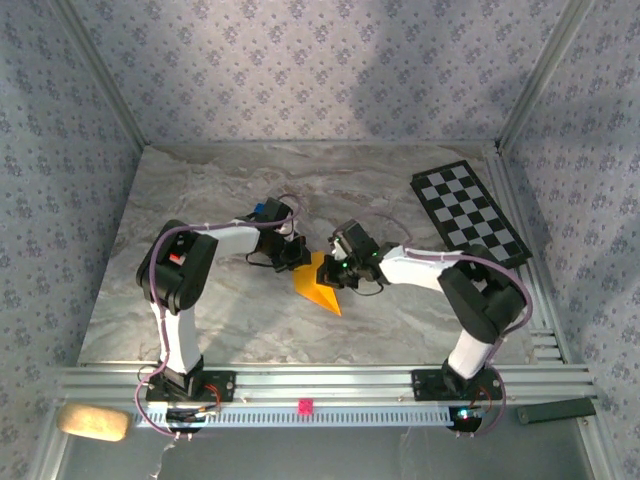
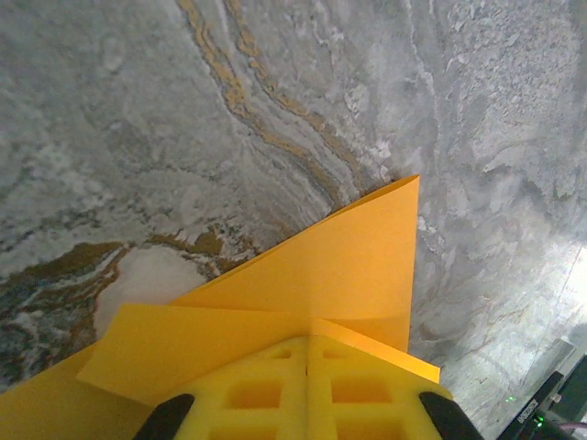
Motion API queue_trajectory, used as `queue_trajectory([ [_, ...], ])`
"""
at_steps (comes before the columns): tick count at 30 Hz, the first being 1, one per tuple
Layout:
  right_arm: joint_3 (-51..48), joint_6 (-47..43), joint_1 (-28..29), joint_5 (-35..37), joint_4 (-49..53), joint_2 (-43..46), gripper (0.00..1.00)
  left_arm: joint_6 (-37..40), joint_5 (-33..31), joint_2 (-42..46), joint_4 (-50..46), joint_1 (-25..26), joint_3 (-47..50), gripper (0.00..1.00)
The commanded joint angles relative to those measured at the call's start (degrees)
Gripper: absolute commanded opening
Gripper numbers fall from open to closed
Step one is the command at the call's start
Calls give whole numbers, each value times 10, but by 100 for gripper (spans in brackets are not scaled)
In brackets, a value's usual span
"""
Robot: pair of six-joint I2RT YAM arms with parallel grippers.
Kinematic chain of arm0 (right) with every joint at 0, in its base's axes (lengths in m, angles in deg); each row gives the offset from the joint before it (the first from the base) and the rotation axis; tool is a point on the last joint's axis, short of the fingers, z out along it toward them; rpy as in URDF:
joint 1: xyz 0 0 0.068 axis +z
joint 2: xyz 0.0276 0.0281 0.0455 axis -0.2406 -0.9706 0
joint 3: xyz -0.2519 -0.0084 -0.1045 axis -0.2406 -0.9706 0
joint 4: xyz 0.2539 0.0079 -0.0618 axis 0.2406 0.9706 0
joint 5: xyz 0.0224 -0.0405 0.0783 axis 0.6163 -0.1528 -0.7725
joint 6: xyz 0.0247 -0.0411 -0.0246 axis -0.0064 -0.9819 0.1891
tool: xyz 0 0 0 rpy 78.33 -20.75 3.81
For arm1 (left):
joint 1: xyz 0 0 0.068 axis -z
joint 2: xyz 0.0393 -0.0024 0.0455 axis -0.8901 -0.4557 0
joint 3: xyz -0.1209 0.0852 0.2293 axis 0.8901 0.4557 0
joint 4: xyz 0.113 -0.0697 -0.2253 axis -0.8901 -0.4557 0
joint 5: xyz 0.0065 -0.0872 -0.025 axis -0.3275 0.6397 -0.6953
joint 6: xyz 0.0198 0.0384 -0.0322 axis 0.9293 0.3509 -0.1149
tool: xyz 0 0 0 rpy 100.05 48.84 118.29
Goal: Fold a paper plane with a square sheet of paper (pick it up from the middle)
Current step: Fourth fold the wing at the center of the table.
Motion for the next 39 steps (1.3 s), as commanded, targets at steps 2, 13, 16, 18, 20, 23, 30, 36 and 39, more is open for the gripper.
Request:
queue_trajectory([
  [2,27,4,1,-18,-17,-31,2,12,-38,-10,-22,0,16,3],
  [13,54,3,4,-27,-17,-81,2,14,-28,6,-28,1,18,5],
  [16,43,6,4,-24,-18,-97,2,15,-28,8,-30,1,20,5],
  [18,23,14,6,-29,-37,-102,2,14,-30,9,-31,1,22,6],
  [20,2,25,8,-30,-57,-98,3,14,-30,11,-32,1,25,8],
  [23,-25,38,10,-31,-88,-88,3,14,-28,16,-32,0,27,11],
  [30,-49,45,13,-26,-105,-73,4,8,0,56,-14,1,29,17],
  [36,-54,43,14,-23,-104,-70,2,-5,21,65,1,0,18,11],
  [39,-56,43,13,-21,-103,-69,2,-4,28,39,-19,1,-6,6],
])
